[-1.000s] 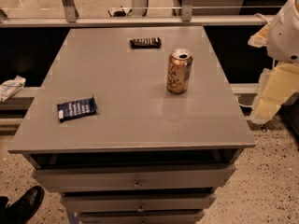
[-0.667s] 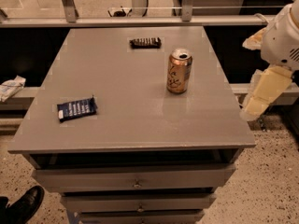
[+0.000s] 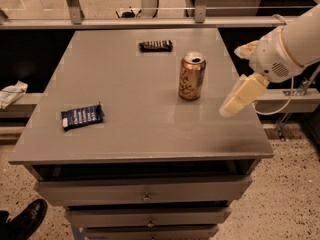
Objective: Knock orange can over
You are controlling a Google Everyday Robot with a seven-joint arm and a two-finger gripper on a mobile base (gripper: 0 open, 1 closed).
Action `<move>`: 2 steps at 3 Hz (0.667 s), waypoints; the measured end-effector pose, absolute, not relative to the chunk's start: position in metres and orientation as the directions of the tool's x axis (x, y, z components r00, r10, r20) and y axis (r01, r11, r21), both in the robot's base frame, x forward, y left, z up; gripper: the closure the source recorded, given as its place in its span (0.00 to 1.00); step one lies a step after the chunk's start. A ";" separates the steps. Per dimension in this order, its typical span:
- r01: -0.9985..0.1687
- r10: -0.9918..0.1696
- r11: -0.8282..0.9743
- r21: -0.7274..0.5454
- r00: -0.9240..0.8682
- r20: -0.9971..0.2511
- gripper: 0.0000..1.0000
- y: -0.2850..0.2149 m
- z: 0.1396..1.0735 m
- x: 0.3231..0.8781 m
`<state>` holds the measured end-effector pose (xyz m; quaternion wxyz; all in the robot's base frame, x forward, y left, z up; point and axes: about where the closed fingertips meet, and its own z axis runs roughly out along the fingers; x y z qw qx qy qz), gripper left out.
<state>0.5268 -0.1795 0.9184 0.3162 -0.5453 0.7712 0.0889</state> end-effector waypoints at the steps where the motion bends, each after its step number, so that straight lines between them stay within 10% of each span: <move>1: -0.893 -0.689 0.410 -0.185 -0.171 -0.704 0.00 -0.147 0.910 0.555; 2: -0.897 -0.580 0.411 -0.160 -0.122 -0.806 0.00 -0.099 0.898 0.584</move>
Offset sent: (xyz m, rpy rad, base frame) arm 0.0797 0.1083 -0.0274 0.4127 -0.1190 0.0509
